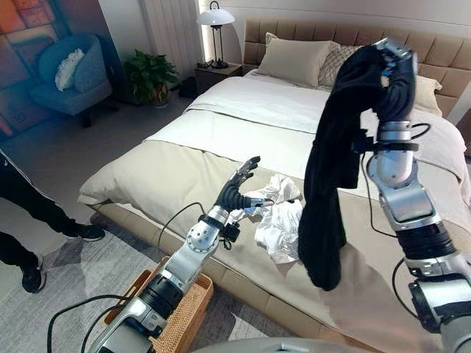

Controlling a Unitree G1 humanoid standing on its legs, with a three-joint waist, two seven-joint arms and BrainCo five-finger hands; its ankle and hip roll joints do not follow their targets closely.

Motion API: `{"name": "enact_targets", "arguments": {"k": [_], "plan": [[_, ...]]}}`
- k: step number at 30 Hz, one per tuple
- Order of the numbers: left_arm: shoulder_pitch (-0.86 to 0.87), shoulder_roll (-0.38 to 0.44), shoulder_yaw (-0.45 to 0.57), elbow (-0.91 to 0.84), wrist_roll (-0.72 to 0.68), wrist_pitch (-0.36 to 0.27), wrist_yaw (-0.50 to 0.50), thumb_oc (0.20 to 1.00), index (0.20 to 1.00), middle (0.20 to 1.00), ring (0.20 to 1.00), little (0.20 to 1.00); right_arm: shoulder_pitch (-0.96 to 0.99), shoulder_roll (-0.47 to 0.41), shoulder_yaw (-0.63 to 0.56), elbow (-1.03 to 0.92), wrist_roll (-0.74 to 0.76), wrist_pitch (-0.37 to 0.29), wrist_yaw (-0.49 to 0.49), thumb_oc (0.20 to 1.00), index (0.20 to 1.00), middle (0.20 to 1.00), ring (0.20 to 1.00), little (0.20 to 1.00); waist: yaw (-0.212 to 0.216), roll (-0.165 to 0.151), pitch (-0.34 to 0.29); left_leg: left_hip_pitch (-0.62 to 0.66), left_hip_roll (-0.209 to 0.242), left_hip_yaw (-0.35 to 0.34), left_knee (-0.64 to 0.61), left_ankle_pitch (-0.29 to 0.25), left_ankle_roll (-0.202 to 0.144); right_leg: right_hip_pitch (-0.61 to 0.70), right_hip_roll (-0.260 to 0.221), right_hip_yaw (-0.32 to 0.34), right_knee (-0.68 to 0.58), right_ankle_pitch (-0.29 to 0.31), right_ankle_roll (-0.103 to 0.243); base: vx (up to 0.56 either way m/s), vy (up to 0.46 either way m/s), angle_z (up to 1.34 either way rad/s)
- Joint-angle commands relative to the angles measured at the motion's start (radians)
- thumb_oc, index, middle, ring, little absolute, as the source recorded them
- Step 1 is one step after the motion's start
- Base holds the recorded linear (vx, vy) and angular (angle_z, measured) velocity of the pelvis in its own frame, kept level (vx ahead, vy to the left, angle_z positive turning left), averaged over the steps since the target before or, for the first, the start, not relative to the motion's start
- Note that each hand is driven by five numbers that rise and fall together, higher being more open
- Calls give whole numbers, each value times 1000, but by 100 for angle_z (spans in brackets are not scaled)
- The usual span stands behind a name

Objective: Pick up clothes into the bucket

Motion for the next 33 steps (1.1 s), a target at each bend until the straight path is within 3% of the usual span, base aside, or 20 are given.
{"name": "enact_targets", "arguments": {"k": [1,10,21,29,33], "plan": [[-134,-33,-68,93,50,-9,-9,1000,1000,1000,1000,1000,-47,2,-10,-97,80,-83,67,200,200,200,200,200,7,-57,-40,-9,-30,-29,89,-122,18,-54,-61,-24,137,-50,51,0,0,0],[-150,-101,-196,118,5,18,-100,1000,1000,1000,1000,1000,-33,-2,59,-212,175,-84,176,200,200,200,200,200,1,-57,-33,-23,-31,-31,94,-118,18,-59,-63,-27,135,-46,51,0,0,0],[-189,-168,-284,151,-124,79,-142,1000,1000,1000,1000,1000,-25,11,98,-297,257,-75,215,200,200,200,200,200,-2,-59,-17,-42,-38,-42,104,-115,22,-72,-67,-32,146,-43,51,0,0,0],[-192,-202,-263,230,-25,77,-68,1000,1000,1000,1000,1000,-19,22,80,-332,255,-77,194,200,200,200,200,200,0,-67,-11,-52,-42,-47,107,-113,25,-81,-69,-34,152,-43,50,0,0,0],[-176,-225,-248,264,-80,87,-39,1000,1000,1000,1000,1000,-15,41,68,-347,266,-87,170,200,200,200,200,200,2,-71,-7,-56,-43,-48,108,-113,26,-86,-71,-34,154,-41,52,0,0,0]]}}
